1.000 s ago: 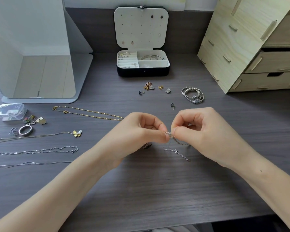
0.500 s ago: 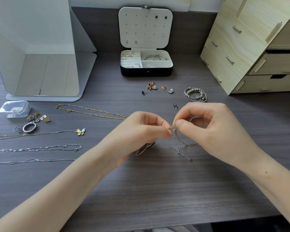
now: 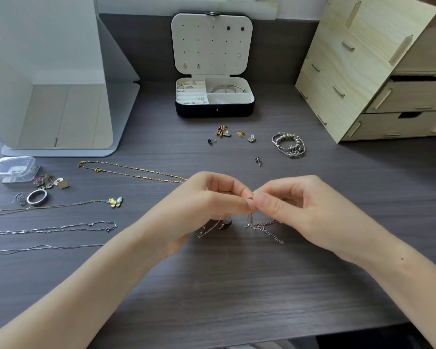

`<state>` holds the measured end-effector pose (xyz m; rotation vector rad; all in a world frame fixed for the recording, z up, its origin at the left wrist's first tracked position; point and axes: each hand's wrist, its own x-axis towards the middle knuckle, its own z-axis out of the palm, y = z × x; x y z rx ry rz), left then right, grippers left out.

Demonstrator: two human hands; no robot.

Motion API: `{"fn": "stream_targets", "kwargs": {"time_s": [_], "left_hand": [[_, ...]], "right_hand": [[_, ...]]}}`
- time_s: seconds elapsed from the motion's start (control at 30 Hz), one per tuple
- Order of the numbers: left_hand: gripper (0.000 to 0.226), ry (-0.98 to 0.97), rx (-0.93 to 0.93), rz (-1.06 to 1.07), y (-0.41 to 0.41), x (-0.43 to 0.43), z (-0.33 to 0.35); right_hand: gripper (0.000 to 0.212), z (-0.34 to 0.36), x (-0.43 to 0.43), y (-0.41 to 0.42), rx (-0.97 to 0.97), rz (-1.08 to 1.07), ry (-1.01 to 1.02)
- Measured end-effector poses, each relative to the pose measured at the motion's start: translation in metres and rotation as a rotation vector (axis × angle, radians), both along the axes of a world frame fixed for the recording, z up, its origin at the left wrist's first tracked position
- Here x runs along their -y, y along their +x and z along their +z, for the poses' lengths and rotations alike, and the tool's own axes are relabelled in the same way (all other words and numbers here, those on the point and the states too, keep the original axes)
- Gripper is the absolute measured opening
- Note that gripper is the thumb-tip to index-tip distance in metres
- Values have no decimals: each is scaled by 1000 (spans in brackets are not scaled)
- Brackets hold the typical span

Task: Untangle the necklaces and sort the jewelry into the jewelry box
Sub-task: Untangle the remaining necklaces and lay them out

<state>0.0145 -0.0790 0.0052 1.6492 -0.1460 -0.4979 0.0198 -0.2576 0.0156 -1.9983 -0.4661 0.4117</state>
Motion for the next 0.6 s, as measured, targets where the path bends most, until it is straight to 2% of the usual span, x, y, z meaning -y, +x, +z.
{"fn": "stream_targets", "kwargs": {"time_s": [0.23,0.47,0.53,0.6], "left_hand": [[5,-72,-17,-6,1,0,1],[4,-41,-18,-15,1,2,2],[5,34,48,15,-1,5,-1],[10,130,202,55,-3,10,-8]], "right_hand": [[24,0,3,-4,-106,-46,159],[14,-1,2,-4,-96,-137,250],[12,2,3,-3,-105,-135,239],[13,4,3,-1,-134,-119,227]]}}
